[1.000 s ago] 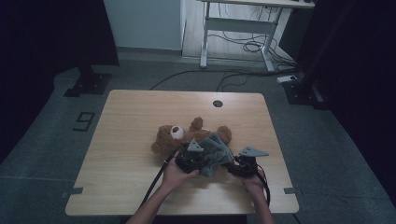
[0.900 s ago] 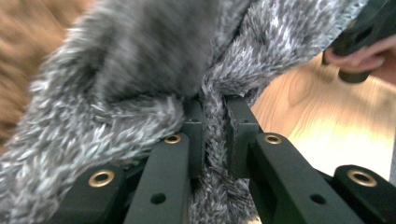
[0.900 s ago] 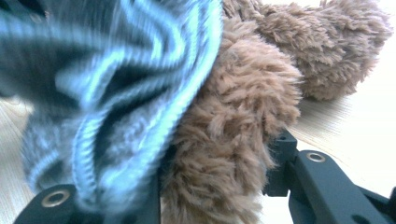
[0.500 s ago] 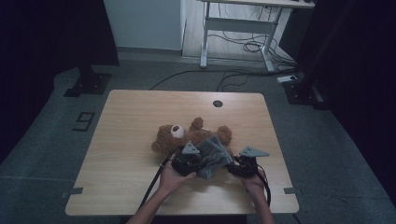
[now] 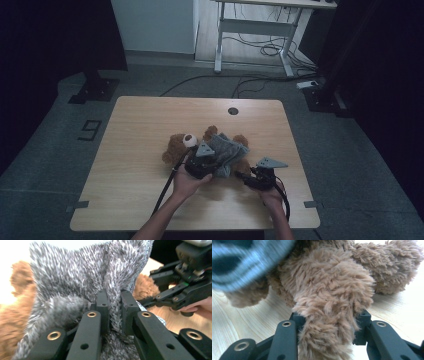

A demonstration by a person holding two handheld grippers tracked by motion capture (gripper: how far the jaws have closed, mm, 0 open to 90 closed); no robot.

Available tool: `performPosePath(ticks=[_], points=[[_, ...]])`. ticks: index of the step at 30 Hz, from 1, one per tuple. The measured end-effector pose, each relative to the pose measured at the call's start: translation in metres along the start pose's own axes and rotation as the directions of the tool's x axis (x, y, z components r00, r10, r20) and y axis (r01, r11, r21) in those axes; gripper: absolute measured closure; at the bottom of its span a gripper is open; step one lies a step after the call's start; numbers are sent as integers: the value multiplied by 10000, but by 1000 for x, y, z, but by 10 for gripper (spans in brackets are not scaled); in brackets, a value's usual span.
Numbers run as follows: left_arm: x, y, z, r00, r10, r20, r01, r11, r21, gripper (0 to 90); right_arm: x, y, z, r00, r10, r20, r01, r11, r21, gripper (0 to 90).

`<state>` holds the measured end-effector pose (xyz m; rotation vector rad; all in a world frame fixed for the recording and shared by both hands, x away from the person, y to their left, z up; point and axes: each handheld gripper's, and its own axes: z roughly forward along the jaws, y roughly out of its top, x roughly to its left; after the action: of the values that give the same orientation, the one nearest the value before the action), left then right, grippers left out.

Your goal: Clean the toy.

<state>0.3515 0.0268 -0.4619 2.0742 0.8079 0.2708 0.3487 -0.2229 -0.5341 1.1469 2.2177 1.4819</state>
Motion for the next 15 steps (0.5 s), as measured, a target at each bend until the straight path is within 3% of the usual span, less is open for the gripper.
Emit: performPosePath(ticks=[8, 15], points=[[9, -14, -3, 9995, -267, 185, 265, 9996, 97, 797, 0, -1, -1, 9999, -98, -65, 98, 10000, 9, 590], [14, -35, -11, 9987, -450, 236, 445, 9987, 230, 796, -1, -2, -2, 9999, -105, -132, 106, 9999, 67, 595]])
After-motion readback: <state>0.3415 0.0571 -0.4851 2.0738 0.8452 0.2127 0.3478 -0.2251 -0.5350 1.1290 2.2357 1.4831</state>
